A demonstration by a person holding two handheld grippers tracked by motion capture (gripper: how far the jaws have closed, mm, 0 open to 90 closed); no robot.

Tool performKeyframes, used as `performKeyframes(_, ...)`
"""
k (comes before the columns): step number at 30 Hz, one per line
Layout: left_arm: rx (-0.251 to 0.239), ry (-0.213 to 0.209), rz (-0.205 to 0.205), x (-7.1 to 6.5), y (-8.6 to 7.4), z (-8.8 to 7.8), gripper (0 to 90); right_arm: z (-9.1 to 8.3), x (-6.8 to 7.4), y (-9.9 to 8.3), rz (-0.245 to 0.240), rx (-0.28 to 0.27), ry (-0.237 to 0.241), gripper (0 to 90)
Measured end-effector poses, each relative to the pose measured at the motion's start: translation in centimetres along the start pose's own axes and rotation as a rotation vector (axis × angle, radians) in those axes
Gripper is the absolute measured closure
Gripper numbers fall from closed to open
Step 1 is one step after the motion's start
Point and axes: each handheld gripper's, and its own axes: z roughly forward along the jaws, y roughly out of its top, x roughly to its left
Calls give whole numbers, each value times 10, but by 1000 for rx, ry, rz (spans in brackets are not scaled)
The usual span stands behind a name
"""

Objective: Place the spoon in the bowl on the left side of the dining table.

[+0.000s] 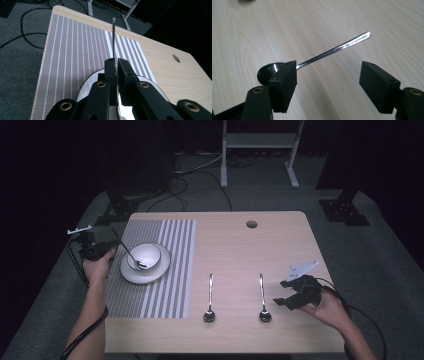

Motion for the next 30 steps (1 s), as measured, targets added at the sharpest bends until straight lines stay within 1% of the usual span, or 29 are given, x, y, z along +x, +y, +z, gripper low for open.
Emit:
performKeyframes(2, 3, -4, -7, 1, -2, 0, 855, 0, -1, -1, 4, 0, 0, 291)
performKeyframes(3, 6, -6, -2, 2, -2, 0, 854, 1, -1, -1, 4, 0, 1, 290)
performKeyframes(5, 1, -9, -7, 3, -4, 0, 852, 1, -1, -2, 5, 1, 2, 290)
performKeyframes(11, 8, -6, 8, 2, -6, 0, 854, 1, -2, -3, 7, -4, 2, 290)
performKeyframes(13, 8, -6, 2, 3, -7, 0, 853, 2, -2, -3, 8, -5, 2, 291)
performKeyframes(18, 14, -10, 6, 4, -11, -1, 853, 3, -1, -2, 7, -4, 4, 290)
performKeyframes(22, 22, -7, 17, 4, -13, -1, 847, 4, -1, -1, 5, -7, 7, 290)
performKeyframes(26, 25, -12, 21, 5, -17, -3, 804, 5, -1, 0, 6, -7, 8, 291)
performKeyframes(28, 14, -21, 9, 6, -19, -5, 764, 6, -1, -1, 7, -9, 10, 290)
performKeyframes(30, 23, -12, 22, 6, -21, -6, 751, 7, -2, -2, 11, -8, 9, 290)
